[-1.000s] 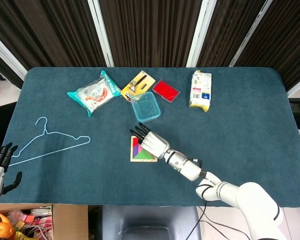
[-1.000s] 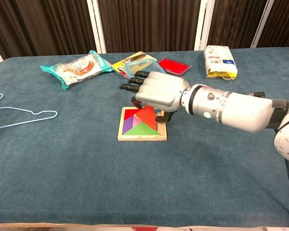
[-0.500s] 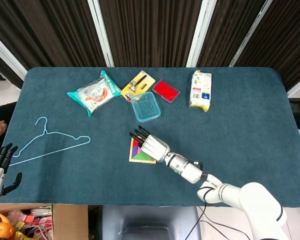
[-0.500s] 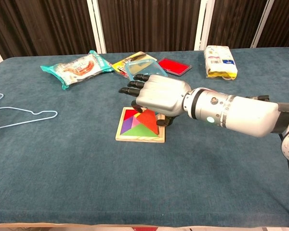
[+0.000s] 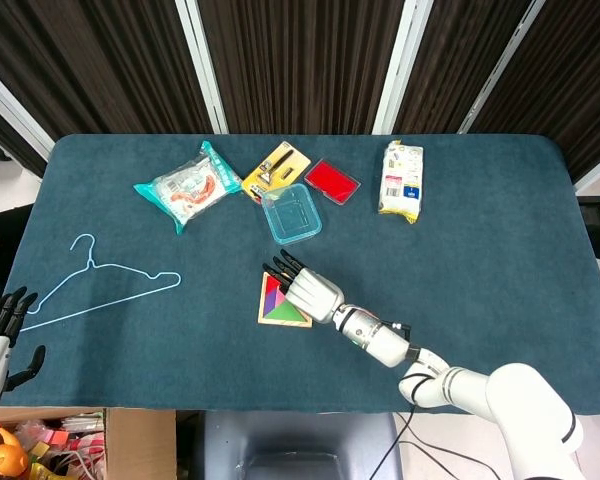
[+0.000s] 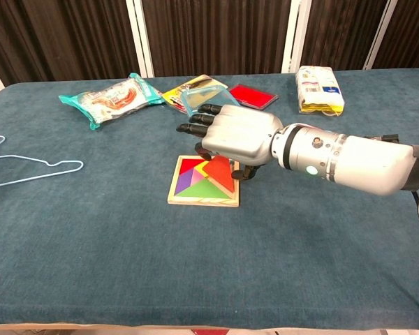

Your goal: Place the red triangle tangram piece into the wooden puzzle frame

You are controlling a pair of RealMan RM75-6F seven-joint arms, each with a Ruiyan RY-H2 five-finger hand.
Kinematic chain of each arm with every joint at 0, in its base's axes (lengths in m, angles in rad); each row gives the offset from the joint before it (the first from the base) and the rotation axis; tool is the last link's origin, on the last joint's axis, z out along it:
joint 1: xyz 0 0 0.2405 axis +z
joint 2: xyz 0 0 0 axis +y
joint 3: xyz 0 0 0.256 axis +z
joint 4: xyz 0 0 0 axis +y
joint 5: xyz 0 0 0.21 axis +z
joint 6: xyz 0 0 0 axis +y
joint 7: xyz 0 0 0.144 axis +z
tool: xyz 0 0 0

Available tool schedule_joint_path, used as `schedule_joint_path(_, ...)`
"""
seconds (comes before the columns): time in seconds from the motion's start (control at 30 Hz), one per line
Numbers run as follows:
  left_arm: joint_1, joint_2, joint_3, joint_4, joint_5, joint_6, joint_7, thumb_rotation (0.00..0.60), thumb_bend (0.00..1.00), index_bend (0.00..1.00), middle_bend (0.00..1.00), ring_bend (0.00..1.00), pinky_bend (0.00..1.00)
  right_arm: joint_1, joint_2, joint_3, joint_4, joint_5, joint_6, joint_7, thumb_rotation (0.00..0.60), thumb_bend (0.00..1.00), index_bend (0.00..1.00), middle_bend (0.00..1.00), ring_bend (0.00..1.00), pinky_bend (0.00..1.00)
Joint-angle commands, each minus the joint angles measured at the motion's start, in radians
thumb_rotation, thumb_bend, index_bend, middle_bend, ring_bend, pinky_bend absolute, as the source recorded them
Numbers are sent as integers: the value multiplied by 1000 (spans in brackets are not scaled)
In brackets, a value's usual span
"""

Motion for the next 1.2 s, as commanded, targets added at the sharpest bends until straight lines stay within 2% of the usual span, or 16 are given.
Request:
schedule_joint_path(0.03,0,1,0,-1,-1,-1,1,600,462,0,0,0,110,-5,2,-2,-7,0,3,-6,600,506,619,46,0,0)
schedule_joint_path(0.57,2,1,1,2,3,4,-4,600,462,0,0,0,110,-8,-3,4,-9,8,-7,-25,600,506,613,46,0,0)
schedule_joint_path(0.77,-2,1,0,2,2,-1,-3,600,462,0,0,0,110,-11,6,5,-17,12,-11,-28,600,506,560,46,0,0)
schedule_joint_path(1.2,0,3,1,1,4,2,-5,600,461,0,0,0,111,-26,8,-1,-33,16,-6,-42,600,506,525,46,0,0)
